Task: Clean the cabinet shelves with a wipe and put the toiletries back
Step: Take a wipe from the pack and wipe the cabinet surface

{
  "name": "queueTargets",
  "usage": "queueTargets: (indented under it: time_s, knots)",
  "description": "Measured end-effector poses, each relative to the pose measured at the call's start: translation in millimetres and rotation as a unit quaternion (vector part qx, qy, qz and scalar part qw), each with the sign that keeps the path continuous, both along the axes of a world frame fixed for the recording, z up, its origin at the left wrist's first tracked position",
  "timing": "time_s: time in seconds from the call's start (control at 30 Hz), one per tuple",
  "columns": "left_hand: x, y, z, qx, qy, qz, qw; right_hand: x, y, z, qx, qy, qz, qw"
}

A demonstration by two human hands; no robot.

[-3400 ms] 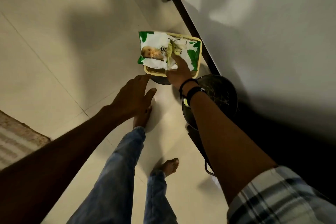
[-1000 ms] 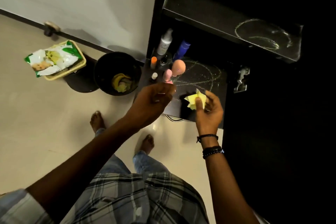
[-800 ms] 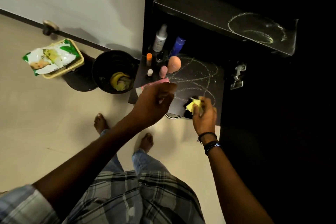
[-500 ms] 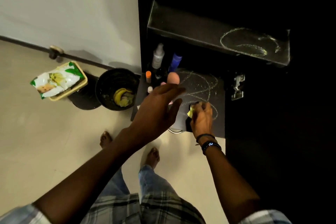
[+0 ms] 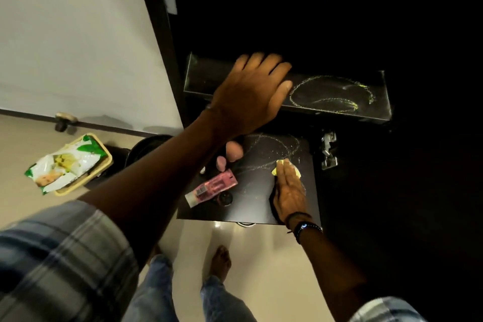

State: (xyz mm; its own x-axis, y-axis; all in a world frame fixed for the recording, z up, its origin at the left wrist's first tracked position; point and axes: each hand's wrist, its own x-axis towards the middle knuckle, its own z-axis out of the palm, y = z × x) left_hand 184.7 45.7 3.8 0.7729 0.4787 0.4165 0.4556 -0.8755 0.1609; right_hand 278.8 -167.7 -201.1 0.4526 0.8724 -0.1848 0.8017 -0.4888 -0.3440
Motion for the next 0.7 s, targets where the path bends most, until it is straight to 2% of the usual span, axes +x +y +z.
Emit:
queueTargets:
  time_s: [0.17, 0.3, 0.43, 0.53, 0.6, 0.7]
  knots:
    - [2, -2, -4, 0.016, 0.019, 0.011, 1.000, 44, 61, 2, -0.029, -0.015, -0.040, 0.999]
    - [1, -1, -3, 0.030, 0.030, 0.015, 0.999, 41, 97, 15, -0.007, 0.019, -0.044, 0.999]
    - [1, -3, -3, 0.036, 0.033, 0.014, 0.999, 6, 79, 17, 0.017, 0.011, 0.038, 0.999]
    - [1, -2, -4, 0.036, 0.033, 0.020, 0.999, -18, 34, 11, 0.014, -0.059, 0.065, 0.996]
    - [1, -4, -5, 0.038, 0.038, 0.021, 0.998, -15, 13, 9, -0.013, -0.091, 0.041, 0.995]
    - [1, -4, -3, 0.038, 0.046, 0.027, 0.998, 21, 24, 6, -0.036, -0.109, -0.048, 0.992]
